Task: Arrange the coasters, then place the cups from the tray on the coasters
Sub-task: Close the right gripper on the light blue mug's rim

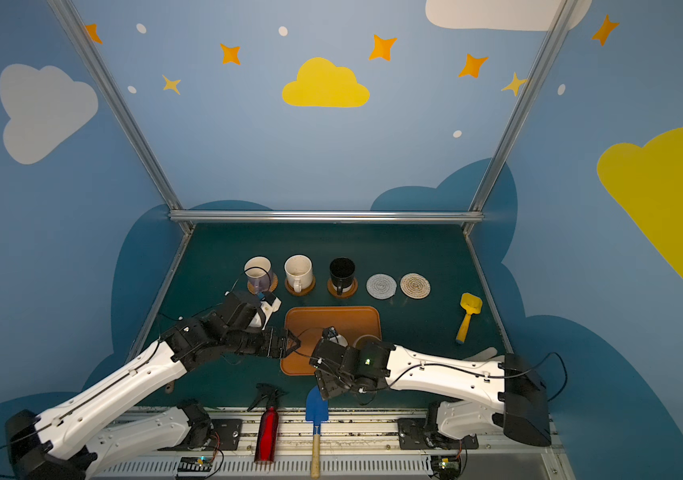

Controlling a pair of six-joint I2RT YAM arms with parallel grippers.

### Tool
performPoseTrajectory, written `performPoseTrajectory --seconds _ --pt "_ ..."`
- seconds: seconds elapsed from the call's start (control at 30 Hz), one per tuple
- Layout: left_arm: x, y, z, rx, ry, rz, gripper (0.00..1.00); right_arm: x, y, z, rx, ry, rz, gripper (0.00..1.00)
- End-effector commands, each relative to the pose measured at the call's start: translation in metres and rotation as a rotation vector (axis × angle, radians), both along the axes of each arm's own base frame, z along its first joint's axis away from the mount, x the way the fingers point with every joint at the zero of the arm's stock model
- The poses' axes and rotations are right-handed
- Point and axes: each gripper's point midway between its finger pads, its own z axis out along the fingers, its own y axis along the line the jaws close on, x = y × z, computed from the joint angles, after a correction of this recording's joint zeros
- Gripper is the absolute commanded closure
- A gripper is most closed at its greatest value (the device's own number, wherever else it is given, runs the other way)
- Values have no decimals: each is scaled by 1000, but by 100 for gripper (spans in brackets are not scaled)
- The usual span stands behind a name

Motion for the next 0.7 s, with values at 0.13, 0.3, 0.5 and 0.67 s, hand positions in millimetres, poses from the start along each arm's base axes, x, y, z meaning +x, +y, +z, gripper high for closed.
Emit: performPoseTrajectory --seconds 0.13,0.3,0.5,0.67 --pt "0 3 -1 -7 5 10 2 18 8 4 5 -70 -73 18" --pt "0 10 -6 22 9 28 2 22 15 -4 -5 -62 -68 20" --pt "0 9 -11 15 19 29 1 34 17 -10 -43 -78 -111 22" --pt "2 4 -12 -3 23 23 0 40 17 -12 -29 -82 -138 23"
